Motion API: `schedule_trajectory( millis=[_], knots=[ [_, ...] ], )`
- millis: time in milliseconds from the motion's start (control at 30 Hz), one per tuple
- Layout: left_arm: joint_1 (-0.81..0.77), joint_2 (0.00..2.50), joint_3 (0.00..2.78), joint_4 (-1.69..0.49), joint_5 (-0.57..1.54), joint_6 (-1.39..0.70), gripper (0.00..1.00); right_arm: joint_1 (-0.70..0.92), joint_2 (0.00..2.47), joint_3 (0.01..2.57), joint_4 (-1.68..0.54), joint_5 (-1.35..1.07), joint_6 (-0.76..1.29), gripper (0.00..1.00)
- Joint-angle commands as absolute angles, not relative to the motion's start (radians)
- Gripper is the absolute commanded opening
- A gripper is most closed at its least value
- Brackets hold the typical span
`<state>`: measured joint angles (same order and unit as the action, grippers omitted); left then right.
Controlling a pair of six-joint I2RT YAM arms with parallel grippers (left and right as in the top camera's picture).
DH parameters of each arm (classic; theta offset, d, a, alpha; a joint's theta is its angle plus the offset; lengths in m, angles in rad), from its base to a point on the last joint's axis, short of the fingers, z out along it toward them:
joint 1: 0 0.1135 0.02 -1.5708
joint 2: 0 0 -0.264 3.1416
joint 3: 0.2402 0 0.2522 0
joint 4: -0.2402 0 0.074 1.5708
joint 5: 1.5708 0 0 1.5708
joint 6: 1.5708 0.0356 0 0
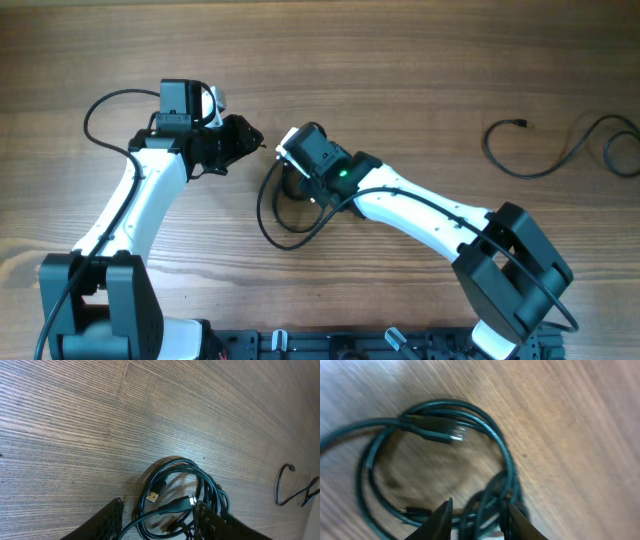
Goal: Untangle cables
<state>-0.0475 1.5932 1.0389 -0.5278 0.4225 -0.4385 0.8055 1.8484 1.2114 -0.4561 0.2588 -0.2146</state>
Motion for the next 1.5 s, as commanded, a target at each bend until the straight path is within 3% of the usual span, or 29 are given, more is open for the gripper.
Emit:
schedule_trajectory(
  millis=[0,200,333,600,833,1000,1100,1167,1333,1400,1467],
  knots=[
    [-0.050,1.607,1.045,-0.529,0.414,-0.424,0.48,0.807,1.892,1.215,-0.457,0.344,-0.286,0.33],
    [-0.050,1.607,1.045,-0.531,0.414,-0.424,0.49,0.807,1.901,1.215,-0.457,0.396,-0.286,0.30],
    [-0.050,1.607,1.045,-0.531,0.414,-0.427,0.50,0.807,1.901,1.215,-0.402,0.437,-0.286,0.22],
    [-0.050,1.607,1.045,-0.532,0.414,-0.427,0.52,0.806,1.911,1.214,-0.424,0.377,-0.289,0.23],
    [-0.050,1.607,1.045,-0.532,0.414,-0.427,0.52,0.805,1.912,1.197,-0.434,0.414,-0.340,0.32],
    [-0.050,1.607,1.045,-0.532,0.414,-0.427,0.53,0.805,1.912,1.197,-0.459,0.366,-0.340,0.31],
    [-0.050,1.607,1.045,-0.532,0.414,-0.427,0.53,0.805,1.911,1.198,-0.437,0.590,-0.337,0.22],
    [-0.050,1.607,1.045,-0.532,0.414,-0.427,0.53,0.805,1.911,1.198,-0.412,0.602,-0.335,0.16],
    [-0.050,1.607,1.045,-0.532,0.414,-0.427,0.53,0.805,1.911,1.198,-0.402,0.540,-0.281,0.13],
    [-0.050,1.607,1.045,-0.532,0.414,-0.427,0.53,0.805,1.911,1.198,-0.411,0.542,-0.288,0.04],
    [-0.050,1.607,1.045,-0.532,0.414,-0.427,0.53,0.804,1.911,1.199,-0.426,0.557,-0.266,0.04]
  ],
)
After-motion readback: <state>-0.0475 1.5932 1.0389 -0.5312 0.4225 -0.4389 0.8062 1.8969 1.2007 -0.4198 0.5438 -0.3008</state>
